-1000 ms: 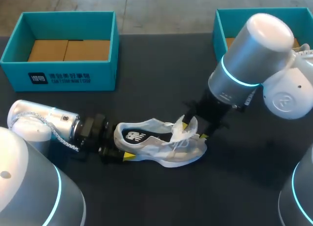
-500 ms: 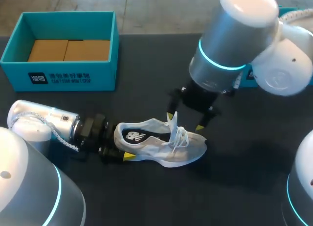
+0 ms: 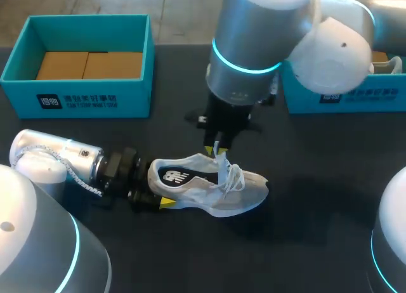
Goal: Take the shoe out of the shoebox, open the shoe tongue, remove and reinsert the insole, then place the shoe into the shoebox
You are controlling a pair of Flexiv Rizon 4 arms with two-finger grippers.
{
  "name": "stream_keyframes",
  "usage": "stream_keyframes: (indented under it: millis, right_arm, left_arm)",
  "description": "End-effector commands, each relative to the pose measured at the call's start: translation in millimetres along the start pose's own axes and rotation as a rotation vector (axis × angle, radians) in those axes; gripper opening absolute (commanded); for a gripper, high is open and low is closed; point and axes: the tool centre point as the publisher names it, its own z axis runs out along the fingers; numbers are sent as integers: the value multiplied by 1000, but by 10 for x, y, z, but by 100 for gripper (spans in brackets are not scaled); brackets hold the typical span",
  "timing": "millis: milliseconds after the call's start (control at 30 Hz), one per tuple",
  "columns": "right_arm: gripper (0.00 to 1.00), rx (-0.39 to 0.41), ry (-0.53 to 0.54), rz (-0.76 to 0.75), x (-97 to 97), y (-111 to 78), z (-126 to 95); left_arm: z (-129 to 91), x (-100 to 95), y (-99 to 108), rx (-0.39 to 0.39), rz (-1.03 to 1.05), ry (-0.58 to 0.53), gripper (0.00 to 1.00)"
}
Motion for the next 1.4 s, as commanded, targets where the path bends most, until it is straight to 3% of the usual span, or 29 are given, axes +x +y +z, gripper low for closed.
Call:
stream_keyframes:
  millis: [33, 167, 267, 333, 767, 833, 900, 967, 1100, 1400]
  right_arm:
    - [0, 30, -188, -171, 224, 38, 46]
    - [0, 59, -189, -371, 326, 30, 90]
    - [0, 67, -115, -560, 369, 29, 121]
    - [0, 113, -90, -562, 336, 57, 143]
    - [0, 113, -90, -562, 336, 57, 143]
    - [0, 125, -156, -590, 322, 93, 216]
    - [0, 80, -169, -726, 324, 119, 253]
    - [0, 85, -222, -830, 356, 129, 302]
    - [0, 43, -216, -1015, 388, 150, 369]
    - [0, 25, -134, -1234, 482, 160, 577]
  left_arm:
    - [-11, -12, 42, 1, 1, 0, 0]
    - [-11, -12, 42, 1, 1, 0, 0]
    - [-11, -12, 42, 1, 1, 0, 0]
    - [-11, -12, 42, 1, 1, 0, 0]
    - [-11, -12, 42, 1, 1, 0, 0]
    - [-11, -12, 42, 1, 1, 0, 0]
    - [-11, -12, 42, 1, 1, 0, 0]
    - [-11, -12, 42, 1, 1, 0, 0]
    - [-11, -12, 42, 1, 1, 0, 0]
    - [-11, -12, 42, 1, 1, 0, 0]
